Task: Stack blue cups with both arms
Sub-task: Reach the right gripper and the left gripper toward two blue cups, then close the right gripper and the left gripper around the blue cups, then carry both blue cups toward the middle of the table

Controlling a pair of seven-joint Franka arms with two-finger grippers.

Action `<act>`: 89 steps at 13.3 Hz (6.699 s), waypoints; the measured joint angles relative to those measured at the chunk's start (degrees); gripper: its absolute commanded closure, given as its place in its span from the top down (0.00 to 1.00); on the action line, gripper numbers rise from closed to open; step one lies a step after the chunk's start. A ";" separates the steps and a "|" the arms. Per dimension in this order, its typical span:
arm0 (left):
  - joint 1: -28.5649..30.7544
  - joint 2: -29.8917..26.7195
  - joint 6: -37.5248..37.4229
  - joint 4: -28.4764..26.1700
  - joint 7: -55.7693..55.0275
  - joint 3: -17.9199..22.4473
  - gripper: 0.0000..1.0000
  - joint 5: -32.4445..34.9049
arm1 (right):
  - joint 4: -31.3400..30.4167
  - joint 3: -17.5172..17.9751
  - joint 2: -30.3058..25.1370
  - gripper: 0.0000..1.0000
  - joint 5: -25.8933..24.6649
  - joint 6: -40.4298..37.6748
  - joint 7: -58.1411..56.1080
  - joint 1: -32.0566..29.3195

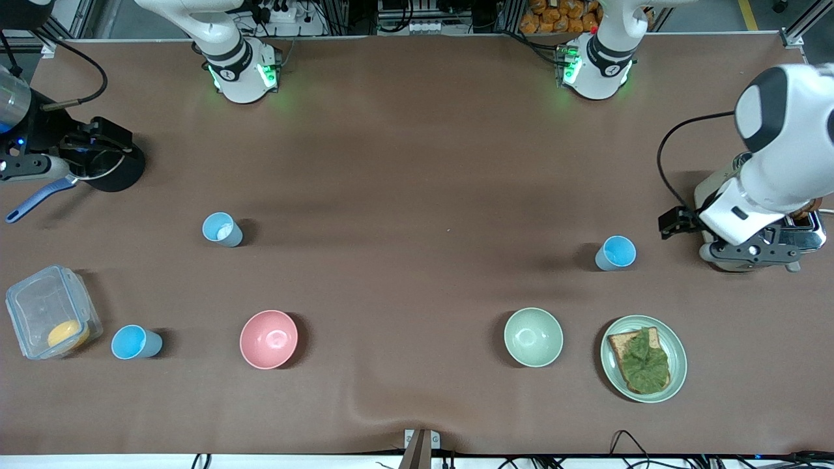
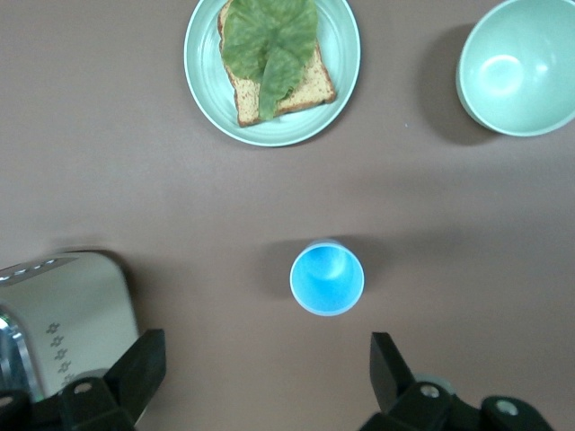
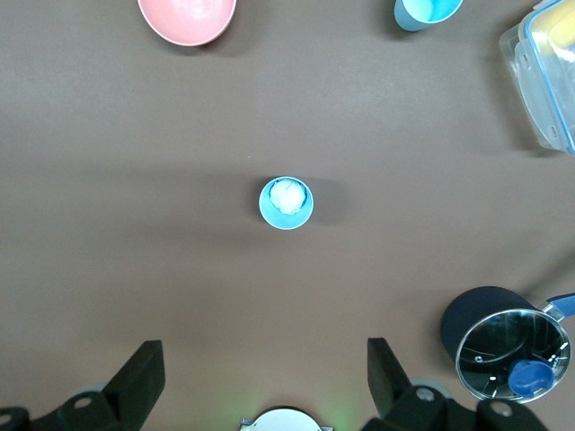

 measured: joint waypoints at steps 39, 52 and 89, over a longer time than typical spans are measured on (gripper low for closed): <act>1.31 12.82 18.86 -10.53 -1.59 -0.10 1.00 -3.41 | -27.43 -0.27 9.06 1.00 -2.00 37.73 -0.95 -4.49; 1.26 13.84 19.51 -12.18 -1.68 -0.35 0.00 -3.91 | -31.58 -0.20 16.99 1.00 -0.97 47.49 -1.02 -4.73; -0.49 8.33 -10.61 14.71 -5.25 -10.76 0.00 -5.31 | -13.29 2.85 24.27 0.00 10.07 46.15 59.52 38.96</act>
